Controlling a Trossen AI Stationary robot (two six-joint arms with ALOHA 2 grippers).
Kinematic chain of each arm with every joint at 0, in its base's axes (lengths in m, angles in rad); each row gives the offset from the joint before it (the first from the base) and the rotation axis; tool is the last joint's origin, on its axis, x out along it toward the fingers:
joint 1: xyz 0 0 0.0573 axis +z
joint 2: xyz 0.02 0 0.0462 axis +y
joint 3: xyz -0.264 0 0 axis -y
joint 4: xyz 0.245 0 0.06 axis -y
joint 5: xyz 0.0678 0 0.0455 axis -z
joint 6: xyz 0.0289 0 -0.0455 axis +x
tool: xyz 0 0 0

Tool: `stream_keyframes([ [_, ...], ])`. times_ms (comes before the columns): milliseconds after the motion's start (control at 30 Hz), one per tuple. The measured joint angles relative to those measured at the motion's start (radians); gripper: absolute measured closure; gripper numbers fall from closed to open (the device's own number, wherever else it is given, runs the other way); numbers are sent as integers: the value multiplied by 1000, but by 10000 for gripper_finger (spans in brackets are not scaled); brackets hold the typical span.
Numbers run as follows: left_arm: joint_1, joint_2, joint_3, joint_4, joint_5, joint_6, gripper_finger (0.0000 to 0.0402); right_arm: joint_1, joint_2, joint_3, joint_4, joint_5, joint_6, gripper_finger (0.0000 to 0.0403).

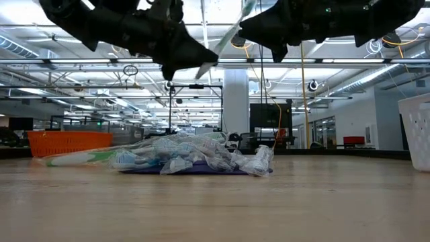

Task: Pick & Place Toothbrushes
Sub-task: Put the green toothbrush into the black bin

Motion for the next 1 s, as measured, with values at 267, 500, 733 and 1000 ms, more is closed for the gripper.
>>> stream_keyframes([
  [267,-1,78,57,5,5,10,394,-4,15,0,47,1,-1,314],
  [500,-1,94,69,1,7,-8,375,-11,14,-2,57,5,-17,346],
  [733,-2,96,69,-3,-19,1,393,-14,13,-2,32,-51,18,379],
  [1000,-1,89,69,7,-55,15,386,-14,13,0,-54,-101,54,308],
])
